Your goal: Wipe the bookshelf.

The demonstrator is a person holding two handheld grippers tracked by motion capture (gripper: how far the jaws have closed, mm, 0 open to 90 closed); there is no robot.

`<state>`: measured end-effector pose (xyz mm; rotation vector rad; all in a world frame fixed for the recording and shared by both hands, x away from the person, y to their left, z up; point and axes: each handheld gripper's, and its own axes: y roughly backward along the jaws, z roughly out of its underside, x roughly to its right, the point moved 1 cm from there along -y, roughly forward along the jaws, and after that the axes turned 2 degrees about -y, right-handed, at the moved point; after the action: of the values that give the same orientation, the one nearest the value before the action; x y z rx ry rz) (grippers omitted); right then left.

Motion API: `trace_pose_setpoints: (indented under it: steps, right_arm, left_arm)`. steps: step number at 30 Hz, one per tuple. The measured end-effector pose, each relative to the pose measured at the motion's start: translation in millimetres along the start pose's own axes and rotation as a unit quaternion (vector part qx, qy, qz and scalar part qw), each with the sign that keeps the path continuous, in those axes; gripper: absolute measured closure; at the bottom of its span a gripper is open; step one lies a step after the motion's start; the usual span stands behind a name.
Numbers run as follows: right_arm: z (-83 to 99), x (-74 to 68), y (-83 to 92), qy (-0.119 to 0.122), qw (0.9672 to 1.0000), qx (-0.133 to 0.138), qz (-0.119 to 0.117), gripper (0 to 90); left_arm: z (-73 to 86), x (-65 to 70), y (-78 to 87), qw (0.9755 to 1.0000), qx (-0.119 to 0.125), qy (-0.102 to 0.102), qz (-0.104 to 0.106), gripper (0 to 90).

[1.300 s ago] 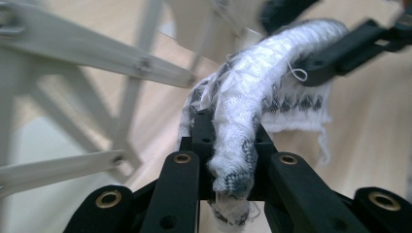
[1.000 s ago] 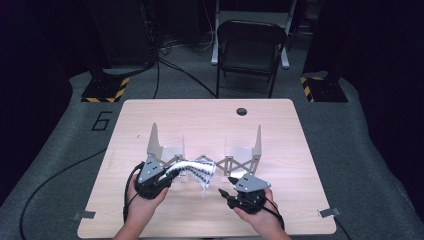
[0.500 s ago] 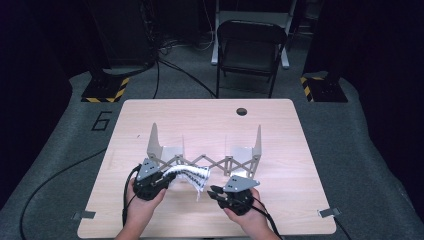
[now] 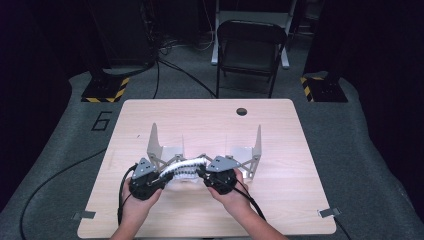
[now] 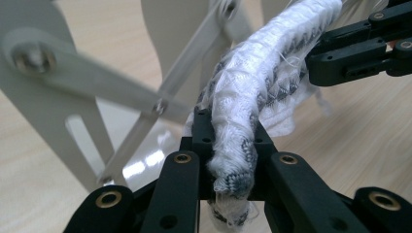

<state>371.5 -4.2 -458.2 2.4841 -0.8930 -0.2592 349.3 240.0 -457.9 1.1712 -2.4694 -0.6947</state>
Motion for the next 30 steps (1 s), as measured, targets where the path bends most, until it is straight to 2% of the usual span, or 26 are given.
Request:
trace_pose_setpoints:
  steps: [2,3,4,7,8,9,10,12,13,18,21,22,26,27,29,30]
  right_arm:
    - [4.4,0.1,-4.2,-0.006,1.0000,-0.005,0.000,79.1]
    - [10.7,-0.9,-9.9,-0.008,0.9997,-0.021,-0.001,79.1]
    - [11.2,-1.8,-10.3,-0.008,0.9997,-0.024,-0.002,79.0]
    - [8.4,-2.4,-8.2,-0.002,0.9999,-0.013,0.001,79.0]
    - [4.7,0.3,-5.5,-0.002,1.0000,-0.004,0.004,78.9]
    - [4.7,0.3,-5.5,-0.002,1.0000,-0.004,0.004,78.9]
    - [3.7,1.5,-4.5,-0.004,1.0000,-0.006,0.007,78.9]
    - [3.1,5.9,-3.4,-0.011,0.9999,-0.004,0.006,79.0]
    - [3.6,8.2,-3.6,-0.015,0.9998,-0.009,0.006,78.9]
    - [3.3,9.9,-5.1,-0.020,0.9998,-0.004,0.002,79.0]
    - [3.2,9.2,-5.9,-0.021,0.9998,-0.003,-0.003,79.1]
    - [2.8,8.7,-6.4,-0.021,0.9997,0.000,-0.009,79.1]
    - [2.5,6.9,-7.7,-0.027,0.9995,0.003,-0.017,79.3]
    - [2.2,6.2,-7.6,-0.027,0.9995,0.001,-0.019,79.3]
    - [1.9,5.2,-7.6,-0.023,0.9996,0.005,-0.017,79.0]
    - [1.9,5.2,-7.6,-0.023,0.9996,0.005,-0.017,79.0]
  left_arm:
    - [1.1,-0.5,-1.2,1.0000,-0.006,0.001,-0.001,80.0]
    - [1.0,-0.9,-2.3,0.9999,-0.012,0.002,-0.003,79.9]
    - [0.3,-0.4,-2.0,0.9999,-0.010,-0.001,-0.005,79.8]
    - [-2.4,1.7,-0.5,0.9999,-0.004,-0.012,-0.004,78.0]
    - [-5.4,6.8,1.3,0.9996,0.013,-0.025,0.007,72.6]
    - [-5.4,6.8,1.3,0.9996,0.013,-0.025,0.007,71.1]
    - [-7.1,10.0,1.5,0.9991,0.016,-0.036,0.016,71.1]
    - [-9.2,15.9,-1.0,0.9977,0.012,-0.061,0.027,65.9]
    - [-9.3,17.3,-2.6,0.9972,0.014,-0.067,0.029,62.0]
    - [-10.8,23.0,-14.6,0.9958,0.005,-0.073,0.055,57.1]
    - [-12.9,26.9,-20.4,0.9953,-0.001,-0.074,0.062,59.1]
    - [-13.6,29.1,-21.6,0.9943,-0.006,-0.080,0.070,59.4]
    - [-14.6,31.6,-24.3,0.9942,-0.007,-0.084,0.067,63.2]
    - [-14.5,31.8,-24.8,0.9948,-0.004,-0.080,0.063,69.2]
    - [-14.5,31.4,-24.8,0.9952,-0.004,-0.077,0.060,75.1]
    - [-14.7,30.2,-23.9,0.9951,-0.007,-0.078,0.060,75.1]
